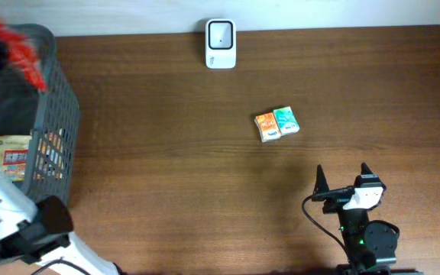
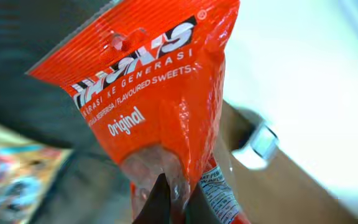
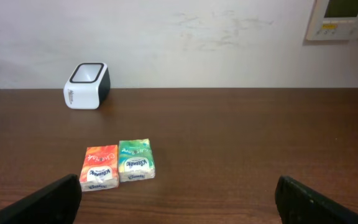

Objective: Scan the item barcode
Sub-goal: 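Reach the left gripper into the basket and grasp the red sweets bag, then place the red sweets bag beside the tissue packs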

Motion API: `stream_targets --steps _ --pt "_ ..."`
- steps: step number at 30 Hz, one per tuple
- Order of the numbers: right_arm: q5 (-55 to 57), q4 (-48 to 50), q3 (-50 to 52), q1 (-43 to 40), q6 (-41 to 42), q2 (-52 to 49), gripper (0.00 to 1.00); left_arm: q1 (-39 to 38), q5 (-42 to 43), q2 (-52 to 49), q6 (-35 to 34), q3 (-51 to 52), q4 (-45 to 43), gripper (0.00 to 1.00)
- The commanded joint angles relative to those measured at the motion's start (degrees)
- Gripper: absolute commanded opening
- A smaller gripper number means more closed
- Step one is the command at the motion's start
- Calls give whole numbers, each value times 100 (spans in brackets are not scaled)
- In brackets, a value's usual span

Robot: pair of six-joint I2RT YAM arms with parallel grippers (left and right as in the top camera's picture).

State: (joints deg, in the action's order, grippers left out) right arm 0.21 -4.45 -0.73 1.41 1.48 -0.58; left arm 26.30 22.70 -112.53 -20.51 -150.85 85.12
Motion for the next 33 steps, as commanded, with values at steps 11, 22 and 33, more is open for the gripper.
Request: stream_targets --steps 11,22,33 --pt "48 -24 42 -31 31 37 98 -4784 -1366 -1209 389 1565 -291 0" --pt "48 -24 42 -31 31 37 99 -5825 -1934 -2632 393 1753 -782 77" --pt "48 -26 42 -31 31 37 98 -3016 -1908 -1821 629 -2887 1161 99"
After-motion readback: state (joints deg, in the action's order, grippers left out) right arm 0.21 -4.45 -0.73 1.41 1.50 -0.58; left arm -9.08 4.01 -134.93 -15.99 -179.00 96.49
